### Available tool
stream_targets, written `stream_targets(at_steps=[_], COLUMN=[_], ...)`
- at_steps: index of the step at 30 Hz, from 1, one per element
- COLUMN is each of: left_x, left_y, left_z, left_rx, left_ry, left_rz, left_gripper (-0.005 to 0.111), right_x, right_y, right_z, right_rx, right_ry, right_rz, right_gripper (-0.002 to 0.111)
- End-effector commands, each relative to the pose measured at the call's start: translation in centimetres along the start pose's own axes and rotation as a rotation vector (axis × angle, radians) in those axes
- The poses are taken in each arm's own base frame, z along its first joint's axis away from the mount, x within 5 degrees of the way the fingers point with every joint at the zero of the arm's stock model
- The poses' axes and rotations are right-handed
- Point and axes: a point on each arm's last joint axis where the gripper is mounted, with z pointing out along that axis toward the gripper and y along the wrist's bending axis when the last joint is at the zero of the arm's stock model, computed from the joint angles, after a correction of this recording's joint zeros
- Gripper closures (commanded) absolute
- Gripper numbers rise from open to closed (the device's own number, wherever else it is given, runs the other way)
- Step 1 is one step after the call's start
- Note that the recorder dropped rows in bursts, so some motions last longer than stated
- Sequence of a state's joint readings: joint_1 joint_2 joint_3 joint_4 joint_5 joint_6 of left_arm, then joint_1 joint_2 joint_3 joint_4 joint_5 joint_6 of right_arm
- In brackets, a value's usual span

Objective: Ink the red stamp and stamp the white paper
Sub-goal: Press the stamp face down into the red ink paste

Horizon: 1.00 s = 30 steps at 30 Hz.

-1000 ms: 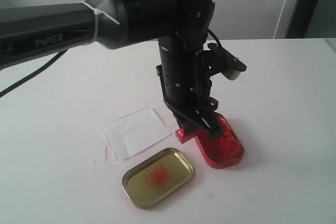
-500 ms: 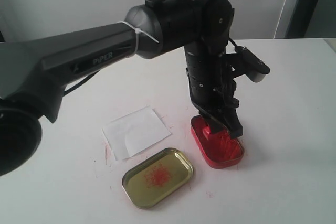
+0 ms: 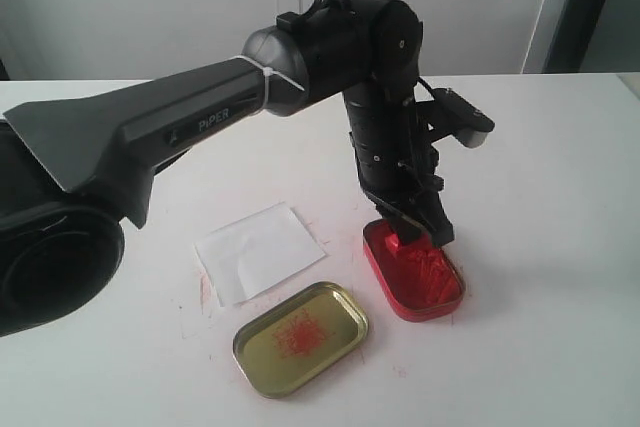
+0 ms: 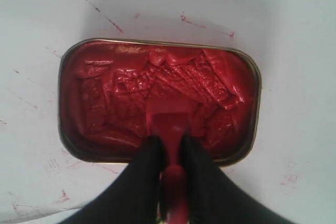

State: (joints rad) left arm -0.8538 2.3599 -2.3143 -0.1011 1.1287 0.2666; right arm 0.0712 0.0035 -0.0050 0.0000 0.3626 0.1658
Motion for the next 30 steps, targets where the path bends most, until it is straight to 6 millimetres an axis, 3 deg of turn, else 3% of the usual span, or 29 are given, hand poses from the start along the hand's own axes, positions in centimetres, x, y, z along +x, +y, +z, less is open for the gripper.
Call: stream_targets(at_steps=[1, 9, 16, 30], left_x=[0.5, 0.9, 0.1, -0.3], left_y=[-0.6, -0.4, -2.3, -1.9], left_z=[0.0, 2.8, 3.2, 3.2], left_rx=[0.035, 0.053, -0.003, -0.057], left_ry=[0.08, 0.132, 0.146, 0.122], left_rz=[0.005, 0.001, 0.07, 0.087], left_gripper=[0.107, 0.107, 0.107, 0.107], right_x=[0.0, 0.0, 0.0, 0.0], right_y=[0.0, 0.0, 0.0, 0.0], right_z=[0.0, 0.0, 0.0, 0.0], right_rx=[-0.008, -0.008, -0.008, -0.008], right_ry=[-0.011, -0.011, -0.011, -0.011], right_rz=[-0.011, -0.011, -0.011, -0.011], right_gripper=[0.108, 0.108, 0.108, 0.108])
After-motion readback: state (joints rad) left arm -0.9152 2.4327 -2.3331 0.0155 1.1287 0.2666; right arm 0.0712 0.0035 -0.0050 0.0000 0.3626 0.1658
